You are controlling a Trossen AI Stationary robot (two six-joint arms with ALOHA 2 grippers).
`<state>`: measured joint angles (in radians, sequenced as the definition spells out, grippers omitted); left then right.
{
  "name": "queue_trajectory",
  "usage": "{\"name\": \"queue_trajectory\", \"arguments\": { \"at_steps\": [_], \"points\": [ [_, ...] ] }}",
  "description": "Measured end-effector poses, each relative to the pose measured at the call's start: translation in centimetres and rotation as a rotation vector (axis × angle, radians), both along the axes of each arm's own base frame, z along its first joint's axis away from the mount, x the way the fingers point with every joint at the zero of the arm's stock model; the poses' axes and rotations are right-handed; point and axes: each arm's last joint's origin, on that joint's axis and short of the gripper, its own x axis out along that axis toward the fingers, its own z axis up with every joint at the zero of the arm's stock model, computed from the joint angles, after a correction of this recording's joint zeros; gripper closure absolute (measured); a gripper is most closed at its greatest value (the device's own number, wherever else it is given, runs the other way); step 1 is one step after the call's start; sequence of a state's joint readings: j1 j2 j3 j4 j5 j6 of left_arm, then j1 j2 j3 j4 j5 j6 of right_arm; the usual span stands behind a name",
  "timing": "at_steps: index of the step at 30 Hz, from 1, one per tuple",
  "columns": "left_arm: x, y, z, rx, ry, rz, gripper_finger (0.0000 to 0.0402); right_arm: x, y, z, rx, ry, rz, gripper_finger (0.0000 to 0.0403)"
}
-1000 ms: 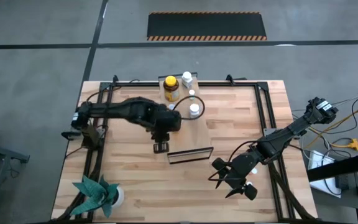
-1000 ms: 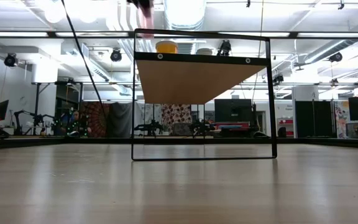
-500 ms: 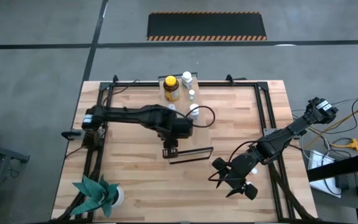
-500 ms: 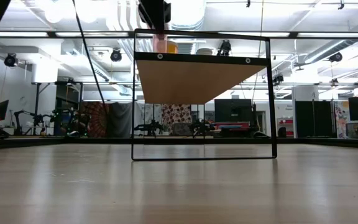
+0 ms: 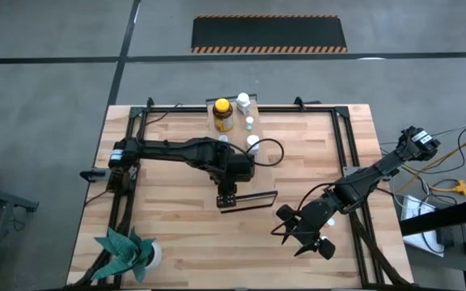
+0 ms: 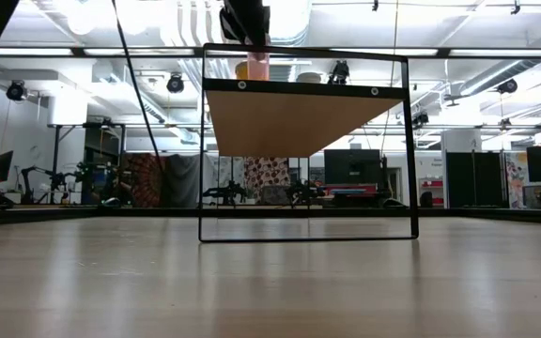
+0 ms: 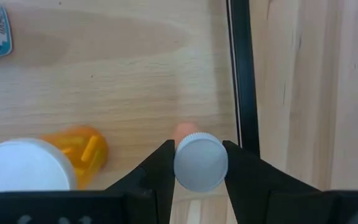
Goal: Pick and place medicine bottles onto shelf by color
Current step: Put the bottom left pink pill bottle on the shelf, then put the blue pill bottle on the shelf
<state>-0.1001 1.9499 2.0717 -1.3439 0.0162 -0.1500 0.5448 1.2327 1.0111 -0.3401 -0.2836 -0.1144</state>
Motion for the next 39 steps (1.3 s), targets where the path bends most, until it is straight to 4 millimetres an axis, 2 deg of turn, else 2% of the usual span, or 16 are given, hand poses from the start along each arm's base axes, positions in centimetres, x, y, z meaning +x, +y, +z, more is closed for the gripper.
{"name": "queue_trajectory", "arguments": {
  "at_steps": [15, 27, 34, 39],
  "points": [
    [0.0, 0.0, 0.0, 0.004, 0.002, -0.008, 0.0296, 0.0, 0.0, 0.0, 0.019, 0.026, -0.023, 0.0188],
    [-0.1, 0.0, 0.2, 0.014, 0.003, -0.035, 0.0192, -0.2, -0.1, -0.1, 0.042, 0.085, -0.071, 0.0188],
    [-1.2, 0.1, 1.4, 0.021, 0.006, -0.054, 0.0183, -1.0, -1.1, 0.2, 0.025, 0.285, -0.367, 0.0188],
    [-2.5, -0.1, 3.1, 0.018, -0.053, -0.061, 0.0182, -2.0, -1.9, -0.9, 0.021, 0.519, -0.61, 0.0188]
  ]
}}
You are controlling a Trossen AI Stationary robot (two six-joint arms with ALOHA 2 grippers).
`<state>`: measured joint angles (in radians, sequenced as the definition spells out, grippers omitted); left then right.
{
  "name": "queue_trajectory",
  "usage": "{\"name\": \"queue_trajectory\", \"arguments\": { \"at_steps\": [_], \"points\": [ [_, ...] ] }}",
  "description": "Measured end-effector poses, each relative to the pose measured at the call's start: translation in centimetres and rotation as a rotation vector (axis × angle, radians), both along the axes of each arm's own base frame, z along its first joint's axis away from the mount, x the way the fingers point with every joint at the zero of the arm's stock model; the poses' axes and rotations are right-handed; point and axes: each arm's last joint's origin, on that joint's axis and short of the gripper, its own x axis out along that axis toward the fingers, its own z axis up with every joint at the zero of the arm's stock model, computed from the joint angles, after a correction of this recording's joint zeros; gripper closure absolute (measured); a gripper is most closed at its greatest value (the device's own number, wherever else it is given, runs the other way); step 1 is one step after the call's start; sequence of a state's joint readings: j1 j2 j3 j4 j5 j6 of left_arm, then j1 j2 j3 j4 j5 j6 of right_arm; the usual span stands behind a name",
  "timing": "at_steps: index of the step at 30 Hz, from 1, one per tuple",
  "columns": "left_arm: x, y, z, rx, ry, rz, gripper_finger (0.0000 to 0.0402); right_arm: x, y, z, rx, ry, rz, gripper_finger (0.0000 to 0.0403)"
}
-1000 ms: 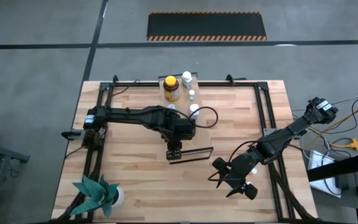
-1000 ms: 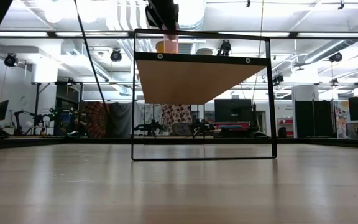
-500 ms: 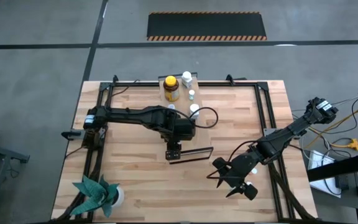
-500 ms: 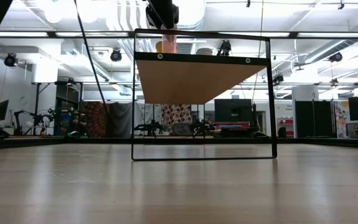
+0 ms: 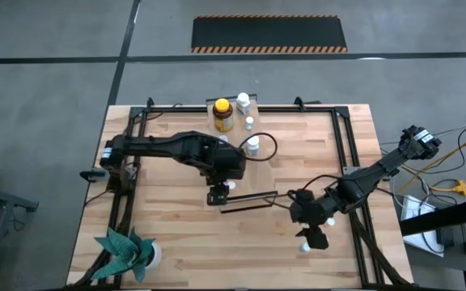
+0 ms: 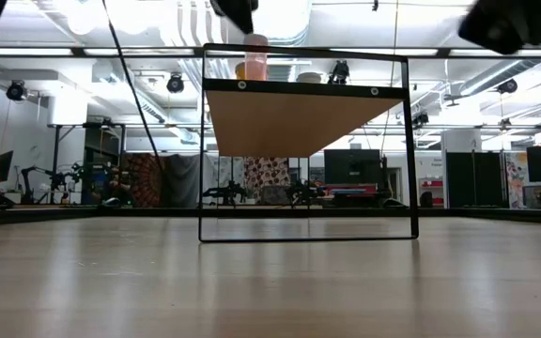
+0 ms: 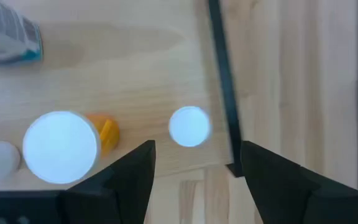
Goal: Pick and place medicine bottles onto shelf by color
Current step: Put the blue pill bottle on the shelf
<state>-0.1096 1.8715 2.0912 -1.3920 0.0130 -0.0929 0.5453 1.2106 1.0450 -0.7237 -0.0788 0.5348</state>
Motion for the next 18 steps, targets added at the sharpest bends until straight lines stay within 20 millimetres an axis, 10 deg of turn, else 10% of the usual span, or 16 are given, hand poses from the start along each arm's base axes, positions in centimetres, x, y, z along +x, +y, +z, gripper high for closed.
{"name": "queue_trajectory", "arguments": {
  "at_steps": [18],
  "points": [
    [-1.9, -8.7, 4.3, 0.232, -0.49, -0.083, 0.0182, -5.5, 6.2, -4.0, -0.228, -0.276, -0.015, 0.0188]
  ]
}}
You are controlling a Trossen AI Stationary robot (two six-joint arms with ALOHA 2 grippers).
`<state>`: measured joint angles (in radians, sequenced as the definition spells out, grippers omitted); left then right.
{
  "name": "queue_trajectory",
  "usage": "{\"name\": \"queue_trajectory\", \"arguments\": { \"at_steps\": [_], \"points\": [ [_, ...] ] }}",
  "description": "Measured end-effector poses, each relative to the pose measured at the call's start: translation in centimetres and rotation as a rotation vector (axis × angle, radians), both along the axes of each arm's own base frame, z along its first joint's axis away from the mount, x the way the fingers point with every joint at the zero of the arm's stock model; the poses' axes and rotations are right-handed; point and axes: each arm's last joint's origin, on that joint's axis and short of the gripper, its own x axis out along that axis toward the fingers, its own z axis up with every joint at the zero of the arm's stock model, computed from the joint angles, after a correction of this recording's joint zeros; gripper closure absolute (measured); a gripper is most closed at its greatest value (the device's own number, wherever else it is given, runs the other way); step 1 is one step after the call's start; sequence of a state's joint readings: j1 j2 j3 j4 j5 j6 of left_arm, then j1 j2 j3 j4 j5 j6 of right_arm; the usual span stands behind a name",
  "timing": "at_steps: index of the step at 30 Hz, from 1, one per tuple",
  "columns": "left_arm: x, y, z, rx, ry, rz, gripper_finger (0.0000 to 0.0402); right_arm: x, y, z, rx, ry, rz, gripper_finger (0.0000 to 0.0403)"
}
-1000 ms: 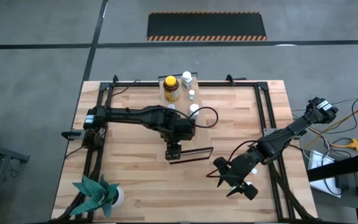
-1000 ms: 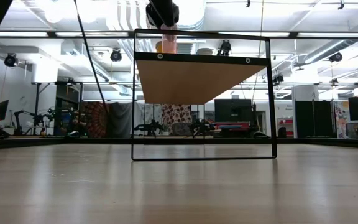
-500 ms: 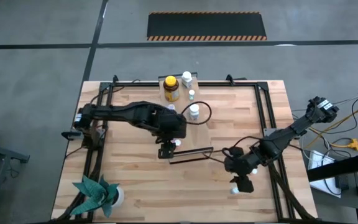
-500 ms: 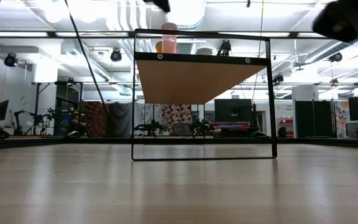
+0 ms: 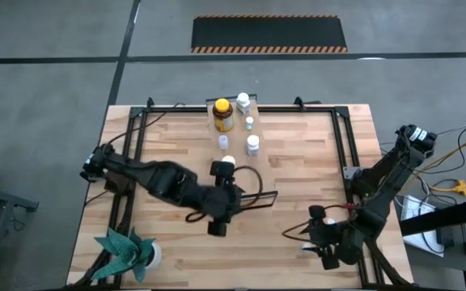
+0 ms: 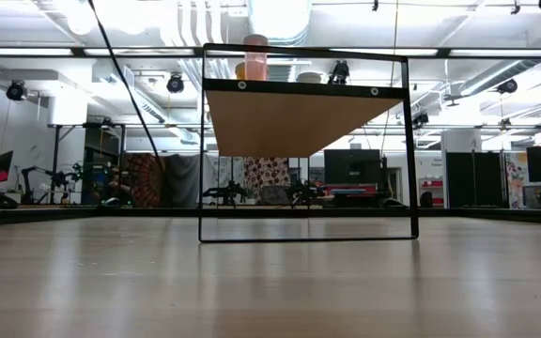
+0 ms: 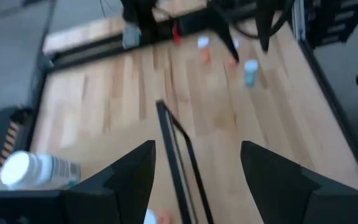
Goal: Pick and place medicine bottles onto shelf by color
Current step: Put the blue pill bottle on the shelf
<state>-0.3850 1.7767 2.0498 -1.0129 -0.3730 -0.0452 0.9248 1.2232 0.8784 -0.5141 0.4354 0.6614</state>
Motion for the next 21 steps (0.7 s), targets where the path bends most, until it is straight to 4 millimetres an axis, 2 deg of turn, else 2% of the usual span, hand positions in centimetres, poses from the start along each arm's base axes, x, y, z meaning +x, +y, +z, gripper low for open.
{"name": "queue_trajectory", "arguments": {
  "at_steps": [2, 5, 9, 13, 17, 21],
  "points": [
    [0.0, -0.9, 0.2, 0.008, -0.051, 0.006, 0.0182, 0.3, 0.3, -0.3, -0.017, -0.084, -0.017, 0.0188],
    [0.1, -1.9, 0.1, 0.012, -0.103, 0.01, 0.0182, 0.5, 0.5, -0.5, -0.047, -0.108, 0.011, 0.0188],
    [0.3, -2.7, -0.4, 0.014, -0.122, 0.004, 0.0182, 0.3, 0.5, -0.6, -0.01, -0.063, 0.018, 0.0177],
    [0.6, -2.8, -1.2, 0.014, -0.122, 0.008, 0.0182, -0.2, 0.5, -0.9, 0.058, 0.038, 0.006, 0.0142],
    [1.0, -3.0, -1.6, 0.008, -0.144, 0.007, 0.0182, -1.1, 0.6, -2.5, 0.038, 0.151, -0.017, 0.0115],
    [1.0, -3.0, -2.0, 0.013, -0.14, 0.005, 0.0182, -1.4, 1.2, -4.2, -0.006, 0.195, -0.018, 0.0116]
  ]
}}
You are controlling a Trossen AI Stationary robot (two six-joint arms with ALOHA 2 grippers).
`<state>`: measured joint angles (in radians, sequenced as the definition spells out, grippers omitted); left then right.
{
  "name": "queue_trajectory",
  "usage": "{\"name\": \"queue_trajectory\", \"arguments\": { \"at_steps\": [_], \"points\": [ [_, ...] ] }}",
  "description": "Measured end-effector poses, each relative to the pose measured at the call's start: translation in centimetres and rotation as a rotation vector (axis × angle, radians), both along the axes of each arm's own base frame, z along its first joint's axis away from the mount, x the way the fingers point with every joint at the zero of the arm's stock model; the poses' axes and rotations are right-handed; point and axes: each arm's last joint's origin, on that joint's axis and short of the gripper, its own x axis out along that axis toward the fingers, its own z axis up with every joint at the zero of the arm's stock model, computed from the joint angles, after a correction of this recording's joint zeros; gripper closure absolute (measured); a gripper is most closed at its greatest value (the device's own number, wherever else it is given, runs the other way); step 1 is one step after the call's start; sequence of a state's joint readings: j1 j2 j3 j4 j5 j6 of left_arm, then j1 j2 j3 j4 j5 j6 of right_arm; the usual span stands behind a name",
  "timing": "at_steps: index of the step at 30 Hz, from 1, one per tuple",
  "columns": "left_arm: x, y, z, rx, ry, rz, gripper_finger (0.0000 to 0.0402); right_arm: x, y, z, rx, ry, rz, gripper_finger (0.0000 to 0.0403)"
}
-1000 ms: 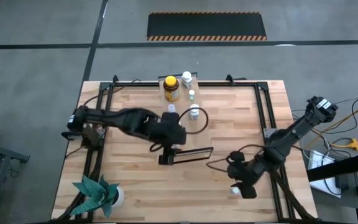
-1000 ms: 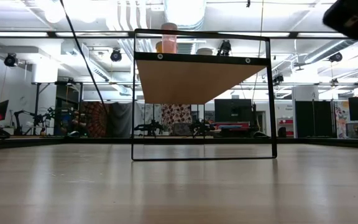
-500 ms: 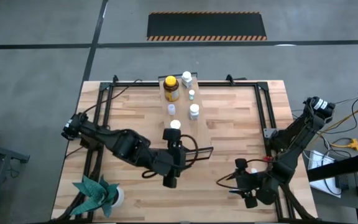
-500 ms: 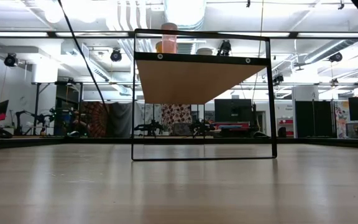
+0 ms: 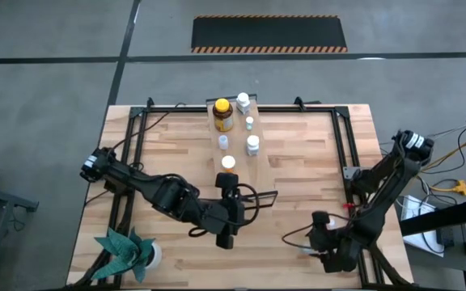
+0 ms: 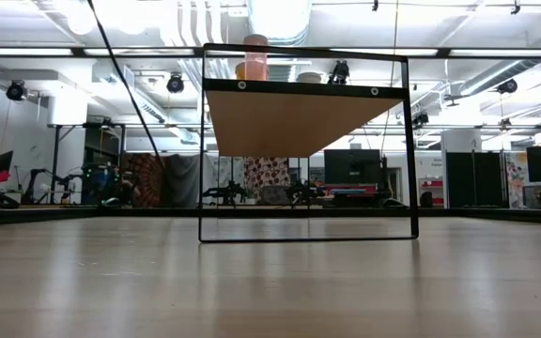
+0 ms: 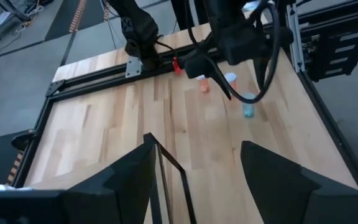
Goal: Pick and place medicine bottles onto shelf by color
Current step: Put the blue pill bottle on the shelf
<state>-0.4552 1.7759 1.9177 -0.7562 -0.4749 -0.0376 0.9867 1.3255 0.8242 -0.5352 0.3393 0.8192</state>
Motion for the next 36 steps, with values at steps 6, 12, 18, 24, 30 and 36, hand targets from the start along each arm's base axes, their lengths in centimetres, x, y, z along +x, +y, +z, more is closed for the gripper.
{"name": "queue_trajectory", "arguments": {
  "at_steps": [6, 12, 18, 24, 30, 36],
  "points": [
    [-0.1, 0.0, 0.1, 0.017, -0.005, -0.008, 0.0182, 0.4, 0.5, -1.6, -0.054, 0.031, 0.005, 0.0144],
    [-0.1, 0.0, 0.3, 0.017, -0.016, -0.01, 0.0182, 0.6, 0.8, -2.0, -0.053, 0.024, 0.018, 0.0184],
    [0.0, 0.0, 0.0, 0.02, -0.008, -0.011, 0.0182, 0.6, 0.9, -2.0, -0.045, 0.014, 0.027, 0.0225],
    [0.0, 0.0, 0.0, 0.022, -0.006, -0.011, 0.0182, 0.7, 1.1, -1.9, -0.029, 0.002, 0.029, 0.0271],
    [0.0, 0.0, -0.1, 0.037, -0.004, -0.021, 0.0182, 0.8, 1.2, -1.8, -0.017, -0.006, 0.029, 0.0297],
    [-0.2, -0.4, -0.9, 0.054, 0.019, -0.035, 0.0182, 1.0, 1.2, -1.1, 0.022, -0.021, 0.004, 0.0285]
  ]
}}
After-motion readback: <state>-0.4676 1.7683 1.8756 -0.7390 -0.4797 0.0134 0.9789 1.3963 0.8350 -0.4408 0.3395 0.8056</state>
